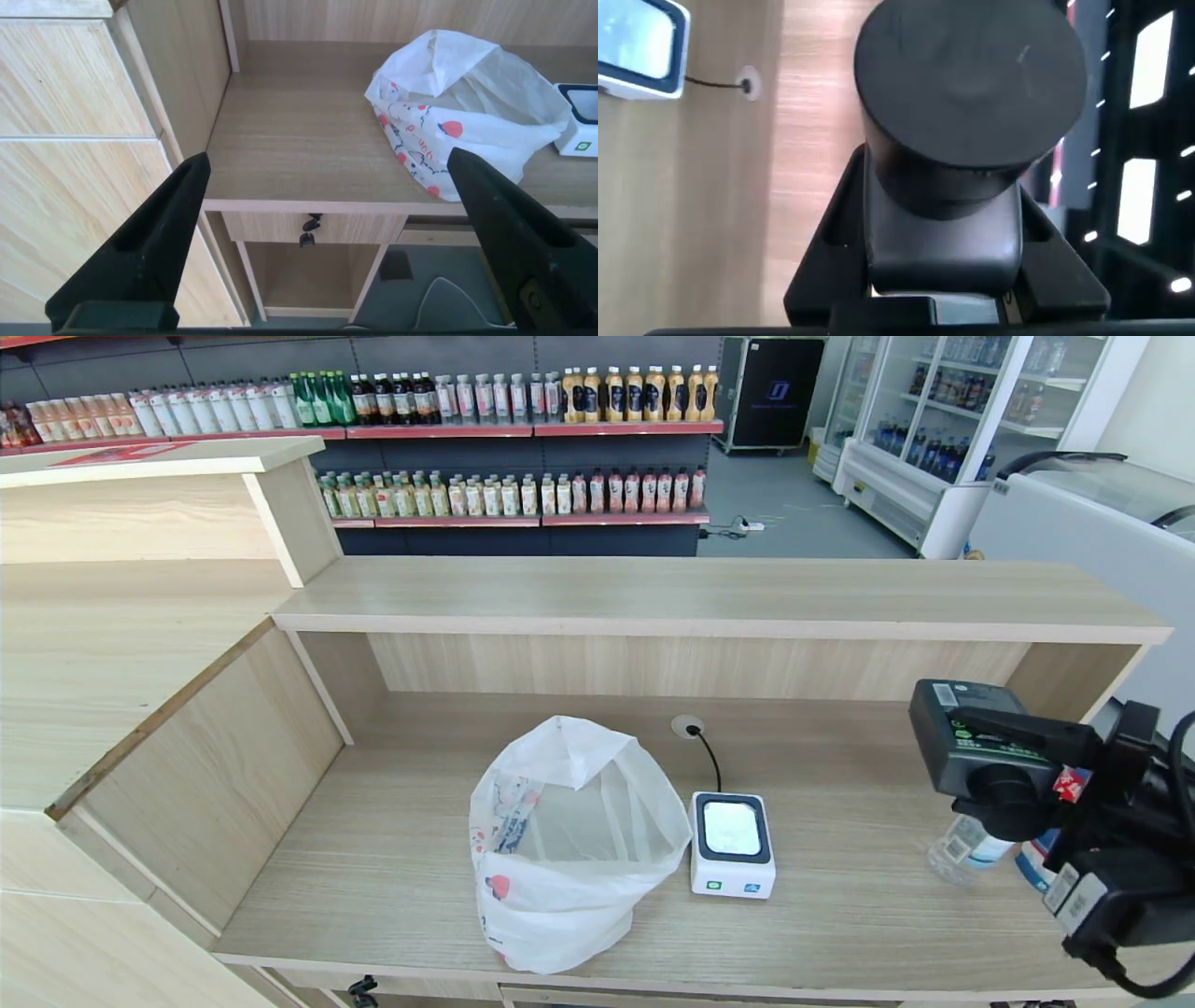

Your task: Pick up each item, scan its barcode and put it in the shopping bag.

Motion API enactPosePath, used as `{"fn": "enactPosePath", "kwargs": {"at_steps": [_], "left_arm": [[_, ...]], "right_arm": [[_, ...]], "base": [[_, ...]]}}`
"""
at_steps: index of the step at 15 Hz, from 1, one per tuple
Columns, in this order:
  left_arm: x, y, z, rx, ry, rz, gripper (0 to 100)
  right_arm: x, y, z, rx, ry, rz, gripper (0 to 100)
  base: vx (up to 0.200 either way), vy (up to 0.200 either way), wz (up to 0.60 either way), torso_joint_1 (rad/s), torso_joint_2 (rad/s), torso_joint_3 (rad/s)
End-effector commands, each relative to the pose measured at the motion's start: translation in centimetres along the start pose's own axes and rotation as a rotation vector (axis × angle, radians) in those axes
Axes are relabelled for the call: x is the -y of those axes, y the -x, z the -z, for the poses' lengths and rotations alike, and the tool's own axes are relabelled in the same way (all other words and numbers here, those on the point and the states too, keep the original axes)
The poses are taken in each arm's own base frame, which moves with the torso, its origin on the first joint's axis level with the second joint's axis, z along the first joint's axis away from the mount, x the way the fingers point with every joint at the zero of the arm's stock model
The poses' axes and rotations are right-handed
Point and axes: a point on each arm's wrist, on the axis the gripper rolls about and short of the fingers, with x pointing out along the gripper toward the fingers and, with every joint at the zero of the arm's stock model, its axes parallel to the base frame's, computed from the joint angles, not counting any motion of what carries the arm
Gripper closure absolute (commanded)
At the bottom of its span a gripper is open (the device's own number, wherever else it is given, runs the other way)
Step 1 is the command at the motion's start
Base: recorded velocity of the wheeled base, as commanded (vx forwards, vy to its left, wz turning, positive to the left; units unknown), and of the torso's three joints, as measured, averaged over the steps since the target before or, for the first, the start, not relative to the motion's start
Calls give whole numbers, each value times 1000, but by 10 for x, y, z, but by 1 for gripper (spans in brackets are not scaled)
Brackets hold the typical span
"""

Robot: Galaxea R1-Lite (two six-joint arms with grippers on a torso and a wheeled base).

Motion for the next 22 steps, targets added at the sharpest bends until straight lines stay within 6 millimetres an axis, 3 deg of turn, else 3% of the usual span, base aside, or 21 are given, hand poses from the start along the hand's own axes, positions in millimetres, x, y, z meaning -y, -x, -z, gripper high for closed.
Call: {"fn": "enactPosePath", "kwargs": {"at_steps": [1,4,6,8,10,12,22], "left_arm": [[0,0,0,0,0,0,0],[0,0,0,0,0,0,0],[0,0,0,0,0,0,0],[0,0,0,0,0,0,0],[0,0,0,0,0,0,0],[0,0,0,0,0,0,0],[0,0,0,0,0,0,0]], "right_arm": [[26,14,-29,80,235,133,100],[28,7,-51,147,496,167,100],[41,6,-76,219,619,300,100],[49,-1,-89,225,734,410,100],[56,-10,-97,229,755,506,100],[63,-7,-100,216,759,569,100],[63,14,-107,307,694,549,100]], "base": [[0,0,0,0,0,0],[0,0,0,0,0,0],[0,0,0,0,0,0],[0,0,0,0,0,0],[0,0,0,0,0,0],[0,0,0,0,0,0],[0,0,0,0,0,0]]}}
